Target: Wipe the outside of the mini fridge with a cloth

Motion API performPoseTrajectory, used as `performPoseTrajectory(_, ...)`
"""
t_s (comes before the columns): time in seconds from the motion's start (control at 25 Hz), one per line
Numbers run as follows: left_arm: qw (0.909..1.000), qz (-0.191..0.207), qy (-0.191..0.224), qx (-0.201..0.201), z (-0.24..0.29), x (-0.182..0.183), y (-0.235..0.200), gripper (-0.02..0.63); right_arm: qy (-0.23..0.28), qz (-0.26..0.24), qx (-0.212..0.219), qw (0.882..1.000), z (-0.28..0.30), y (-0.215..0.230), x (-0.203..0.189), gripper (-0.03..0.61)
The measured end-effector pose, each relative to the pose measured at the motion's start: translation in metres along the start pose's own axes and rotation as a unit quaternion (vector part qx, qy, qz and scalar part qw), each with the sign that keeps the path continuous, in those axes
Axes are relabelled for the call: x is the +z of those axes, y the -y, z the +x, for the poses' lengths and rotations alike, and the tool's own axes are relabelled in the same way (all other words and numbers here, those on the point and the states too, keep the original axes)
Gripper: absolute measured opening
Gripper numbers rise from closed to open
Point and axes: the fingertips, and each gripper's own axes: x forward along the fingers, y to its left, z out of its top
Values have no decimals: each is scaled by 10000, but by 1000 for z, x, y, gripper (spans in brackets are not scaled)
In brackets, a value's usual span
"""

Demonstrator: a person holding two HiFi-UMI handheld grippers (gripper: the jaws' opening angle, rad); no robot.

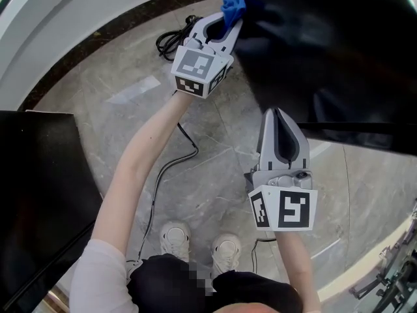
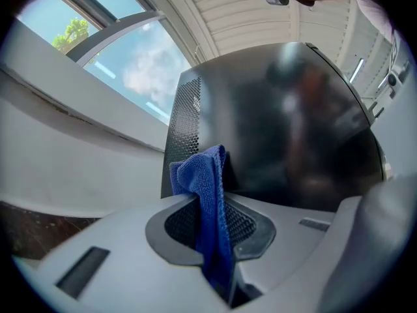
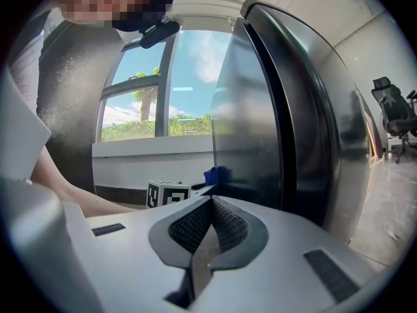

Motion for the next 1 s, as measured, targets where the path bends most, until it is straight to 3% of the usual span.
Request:
performPoseTrajectory(0.24, 9996, 96, 52, -251, -18, 11, 33, 57, 148, -18, 109, 9998, -11, -10, 13, 11)
performPoseTrajectory(1.0, 9962, -268, 108, -817, -64, 39, 142, 57, 599, -136, 235, 9978, -53, -21, 54, 11)
